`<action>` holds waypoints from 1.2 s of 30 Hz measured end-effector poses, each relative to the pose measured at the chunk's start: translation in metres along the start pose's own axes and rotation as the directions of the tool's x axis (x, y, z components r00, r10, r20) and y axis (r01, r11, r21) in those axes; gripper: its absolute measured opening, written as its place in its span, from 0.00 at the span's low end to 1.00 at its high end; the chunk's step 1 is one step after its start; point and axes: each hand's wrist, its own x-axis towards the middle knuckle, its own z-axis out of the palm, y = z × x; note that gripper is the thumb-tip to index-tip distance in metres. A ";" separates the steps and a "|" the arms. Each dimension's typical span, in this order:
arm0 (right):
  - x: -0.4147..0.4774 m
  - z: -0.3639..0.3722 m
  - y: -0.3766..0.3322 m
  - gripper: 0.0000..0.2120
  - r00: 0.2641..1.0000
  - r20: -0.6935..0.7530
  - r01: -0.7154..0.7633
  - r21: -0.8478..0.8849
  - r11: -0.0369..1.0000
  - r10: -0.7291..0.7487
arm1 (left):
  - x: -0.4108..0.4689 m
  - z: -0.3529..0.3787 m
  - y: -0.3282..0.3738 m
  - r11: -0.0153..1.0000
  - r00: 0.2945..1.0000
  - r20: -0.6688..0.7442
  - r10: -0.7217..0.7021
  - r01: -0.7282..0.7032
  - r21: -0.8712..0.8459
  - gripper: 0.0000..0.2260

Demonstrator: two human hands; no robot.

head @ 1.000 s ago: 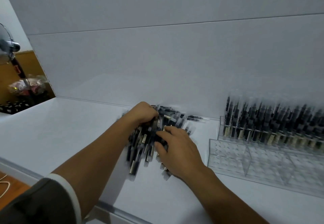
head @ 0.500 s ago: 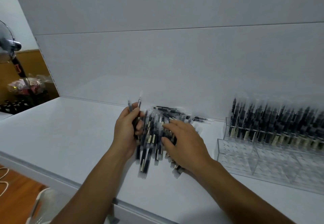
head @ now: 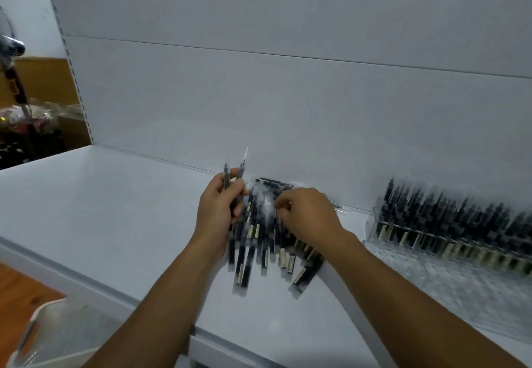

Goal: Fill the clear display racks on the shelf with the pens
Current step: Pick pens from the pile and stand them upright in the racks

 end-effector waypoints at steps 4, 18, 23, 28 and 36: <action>-0.005 -0.022 0.017 0.07 0.972 -0.188 -0.083 0.274 0.958 0.138 | -0.002 0.004 -0.001 0.997 0.999 0.008 0.046 -0.047 0.055 0.06; -0.078 -0.081 0.070 0.09 0.886 -0.235 0.096 0.936 0.340 0.398 | -0.013 0.142 0.012 0.999 0.983 0.179 0.026 -0.021 -0.030 0.12; -0.104 -0.100 0.104 0.10 0.918 -0.179 -0.033 0.855 0.518 0.354 | -0.023 0.186 0.003 0.998 0.960 0.277 0.039 -0.024 -0.057 0.06; -0.117 -0.127 0.134 0.08 0.883 -0.160 -0.103 0.851 0.514 0.442 | -0.038 0.221 -0.008 0.999 0.854 0.519 0.039 -0.017 -0.046 0.01; -0.135 -0.149 0.164 0.09 0.835 -0.192 -0.057 0.902 0.427 0.516 | -0.059 0.253 -0.021 0.998 0.734 0.677 -0.052 0.015 0.061 0.05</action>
